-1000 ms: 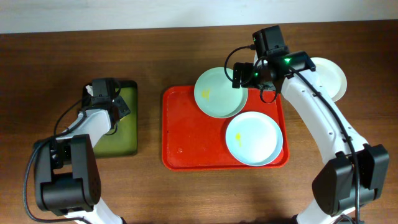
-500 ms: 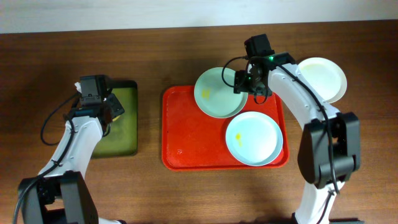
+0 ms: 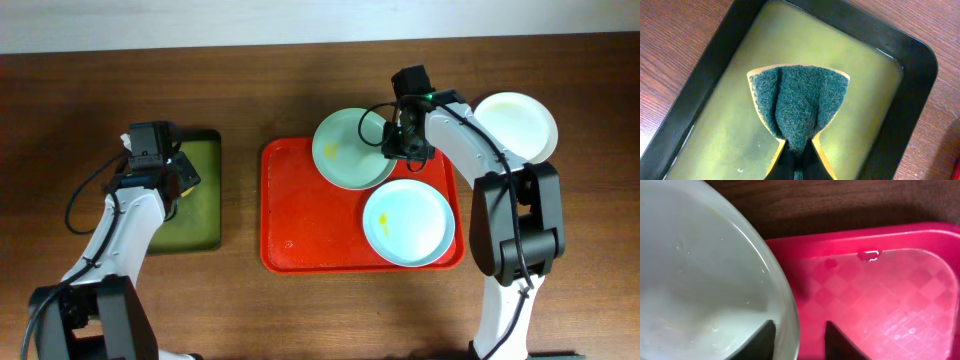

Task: Clean dirty plates on tray and stack at the side
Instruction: 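Move the right gripper to the pale green plate and grasp its rim, then drag the pale green plate toward the tray's front left with the right gripper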

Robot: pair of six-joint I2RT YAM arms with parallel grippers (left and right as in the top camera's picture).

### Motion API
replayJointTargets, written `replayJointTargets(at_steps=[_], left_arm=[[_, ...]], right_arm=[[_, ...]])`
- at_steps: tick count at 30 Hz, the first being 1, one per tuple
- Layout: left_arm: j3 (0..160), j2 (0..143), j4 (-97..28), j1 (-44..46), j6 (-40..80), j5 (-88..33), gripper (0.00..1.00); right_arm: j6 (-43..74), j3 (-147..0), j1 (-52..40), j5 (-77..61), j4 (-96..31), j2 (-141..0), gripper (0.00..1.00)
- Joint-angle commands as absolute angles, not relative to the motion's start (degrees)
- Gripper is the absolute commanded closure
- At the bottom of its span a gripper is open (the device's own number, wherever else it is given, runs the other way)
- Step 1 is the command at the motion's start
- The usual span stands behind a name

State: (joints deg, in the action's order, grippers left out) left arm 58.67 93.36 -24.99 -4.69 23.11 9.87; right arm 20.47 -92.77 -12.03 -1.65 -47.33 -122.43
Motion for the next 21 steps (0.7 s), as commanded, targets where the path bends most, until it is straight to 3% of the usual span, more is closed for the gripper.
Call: replayJointTargets(at_steps=[1,9,13,21], left_arm=[[58.76,93.1,-25.02,-5.06,22.2,10.15,1.0],[58.76,93.1,-25.19,-5.06,22.2,10.15,1.0],[58.76,93.1,-25.41,-5.06,22.2,10.17,1.0],[58.76,93.08,-25.47,-5.04,22.17,10.13,1.0]], right_arm=[[20.38,-92.77,-11.97,-1.98,-47.31,-123.28,0.76],[20.36,-89.1,-11.97,-1.98,-43.59,-123.33,0.77],[20.36,-89.17,-11.97,-2.0,-43.22,-123.22,0.96],[15.14,-94.08,-12.03,-10.46,-47.68,-120.81,0.96]])
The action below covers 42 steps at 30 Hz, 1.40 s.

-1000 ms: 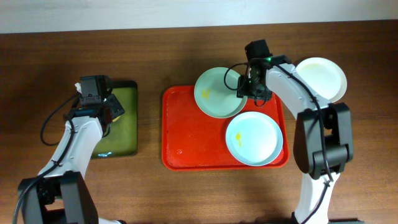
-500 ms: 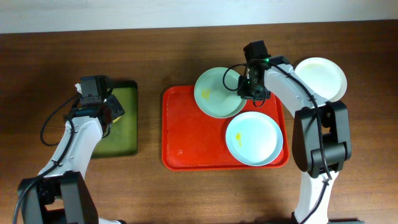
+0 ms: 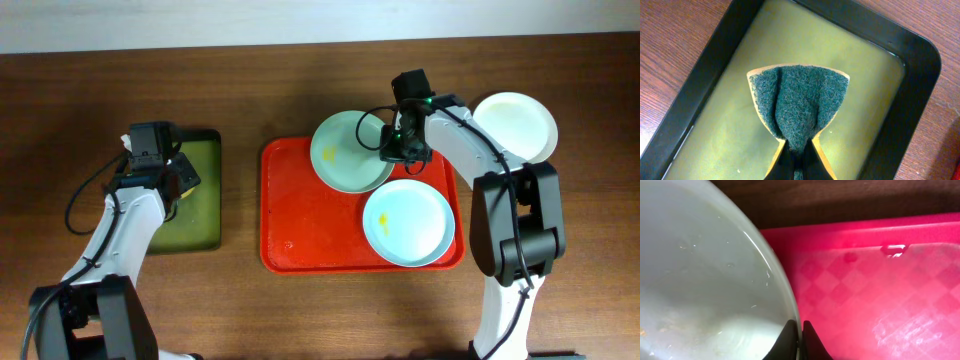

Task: Clean dirty plates on tray and stack at the side
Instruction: 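Drag the pale green plate toward the tray's front left with the right gripper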

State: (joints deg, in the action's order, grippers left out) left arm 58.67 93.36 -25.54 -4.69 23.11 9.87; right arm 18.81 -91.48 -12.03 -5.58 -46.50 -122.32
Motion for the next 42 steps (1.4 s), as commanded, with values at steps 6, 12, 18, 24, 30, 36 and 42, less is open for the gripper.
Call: replayJointTargets(at_steps=[6,12,18,24,30,36,42], left_arm=[[58.78,90.65,-28.18,-5.04,22.15,10.15,1.0],[58.78,87.5,-29.26,-5.04,22.15,10.13,1.0],[58.76,87.5,-31.18,-5.04,22.15,10.11,1.0],[58.76,87.5,-31.81,-5.04,22.15,9.06,1.0],[58.78,87.48,-32.21,-5.04,19.99,8.36,1.0],[58.52,88.23,-29.5,-5.04,20.03,8.75,1.0],[59.22,89.76,-29.82,-5.06,19.4,8.78,1.0]], right_arm=[[10.0,-94.78,-12.88,-21.21,-54.3,-116.07,0.96],[9.89,-93.71,-18.24,-20.25,-57.23,-114.52,0.96],[14.0,-85.8,-23.4,-13.17,-52.38,-114.78,0.96],[16.69,-78.52,-25.28,-11.05,-44.62,-114.78,0.96],[18.5,-76.73,-24.86,-6.57,-43.97,-114.78,0.96],[18.52,-76.71,-24.84,-6.61,-43.51,-114.78,0.96],[19.59,-76.71,-24.84,-6.79,-43.05,-114.78,0.96]])
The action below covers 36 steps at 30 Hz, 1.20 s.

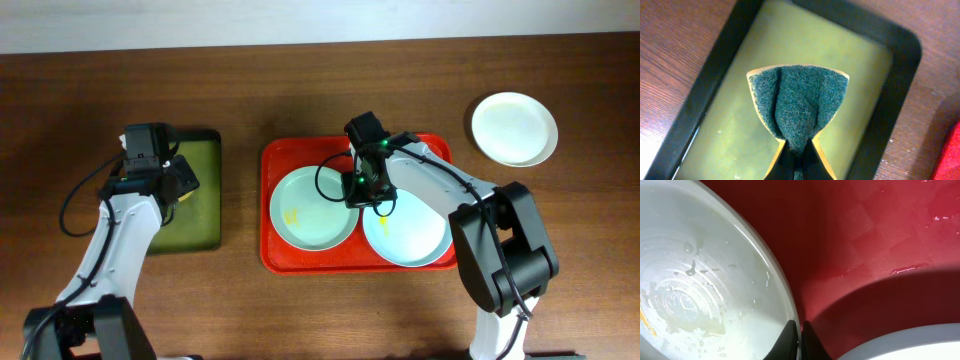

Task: Clean dirty plates on tray and stack at the side
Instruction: 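Drag the pale green plate toward the tray's front left with the right gripper, then scrub the pale green plate with the sponge while the right gripper holds it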

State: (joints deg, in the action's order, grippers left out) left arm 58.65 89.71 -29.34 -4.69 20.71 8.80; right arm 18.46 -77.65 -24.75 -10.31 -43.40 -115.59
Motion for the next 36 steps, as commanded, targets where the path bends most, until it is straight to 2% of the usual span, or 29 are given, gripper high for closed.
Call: replayJointTargets(at_steps=[1,7,13,17,20,25,29,36], left_arm=[[60.6,88.47,-31.44,-5.04,19.42,8.58,1.0],[64.93,79.09,-35.86,-4.23,19.66,-2.92,1.0],[64.64,79.18,-40.64,5.98,19.81,-13.32,1.0],[64.53,79.18,-40.03,17.56,24.99,-7.7,1.0],[64.4,80.01,-38.61,23.05,29.1,-2.74,1.0],[63.26,87.7,-29.69,31.64,33.91,2.46,1.0],[63.24,97.38,-23.22,34.89,33.91,2.92,1.0],[63.24,103.59,-23.18,34.7,34.76,5.43,1.0]], right_arm=[[19.59,-76.71,-24.84,-6.79,-43.05,-114.78,0.96],[19.99,-76.71,-24.84,-6.87,-42.94,-114.78,0.96],[20.01,-76.71,-24.84,-7.05,-42.48,-114.78,0.96],[20.01,-76.71,-24.84,-7.05,-42.35,-114.78,0.96],[20.01,-76.71,-24.84,-7.05,-42.33,-114.78,0.96],[20.01,-76.71,-24.84,-7.05,-42.37,-114.78,0.96],[20.01,-76.71,-24.75,-7.03,-42.39,-114.78,0.96],[20.01,-76.84,-24.67,-7.03,-42.35,-114.78,0.96]])
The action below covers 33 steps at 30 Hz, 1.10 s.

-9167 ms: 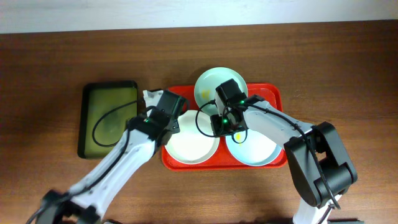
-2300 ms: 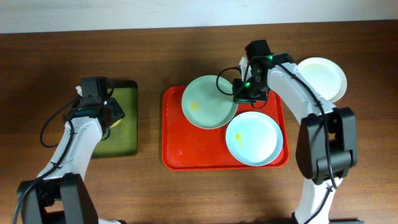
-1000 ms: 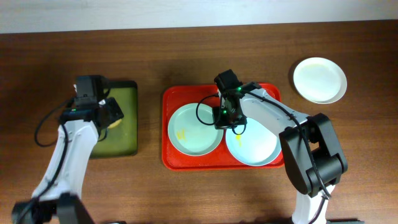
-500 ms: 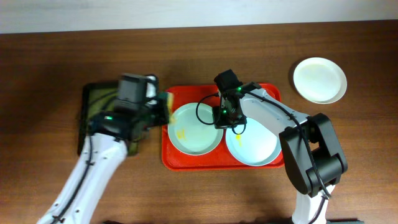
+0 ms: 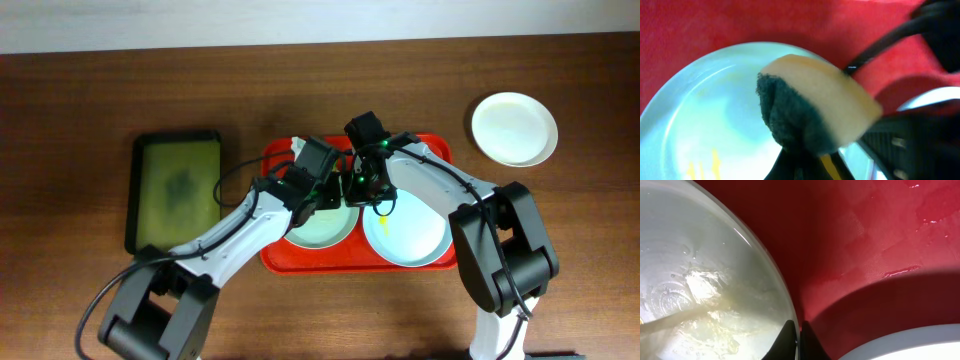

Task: Clean dirty plates on tray and stack at the side
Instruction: 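Scrub the pale green plate with the sponge while the right gripper holds it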

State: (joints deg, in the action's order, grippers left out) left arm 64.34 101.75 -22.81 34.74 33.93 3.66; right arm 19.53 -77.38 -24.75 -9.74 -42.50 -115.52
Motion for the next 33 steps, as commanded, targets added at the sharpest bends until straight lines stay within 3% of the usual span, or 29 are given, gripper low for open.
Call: replayJointTargets(at_steps=[1,13,20,27,33], left_arm=[[63.26,103.37,-23.18,34.59,34.76,5.43,1.0],[63.22,91.29,-28.34,30.76,33.63,3.92,1.0],[58.74,95.68,-26.98,30.2,33.91,3.73,1.0],[58.11,103.57,-20.82,30.39,35.22,-3.92,1.0],[58.11,105.86,-21.17,31.42,33.52,0.36,1.0]], right_arm=[[19.99,-76.84,-24.67,-7.03,-42.3,-114.78,0.96],[19.79,-77.97,-24.67,-7.03,-42.57,-114.67,0.96],[19.79,-77.97,-24.67,-7.03,-42.59,-114.67,0.96],[19.79,-77.97,-24.69,-7.03,-42.61,-114.67,0.96],[19.79,-77.97,-24.67,-7.01,-42.59,-114.67,0.96]])
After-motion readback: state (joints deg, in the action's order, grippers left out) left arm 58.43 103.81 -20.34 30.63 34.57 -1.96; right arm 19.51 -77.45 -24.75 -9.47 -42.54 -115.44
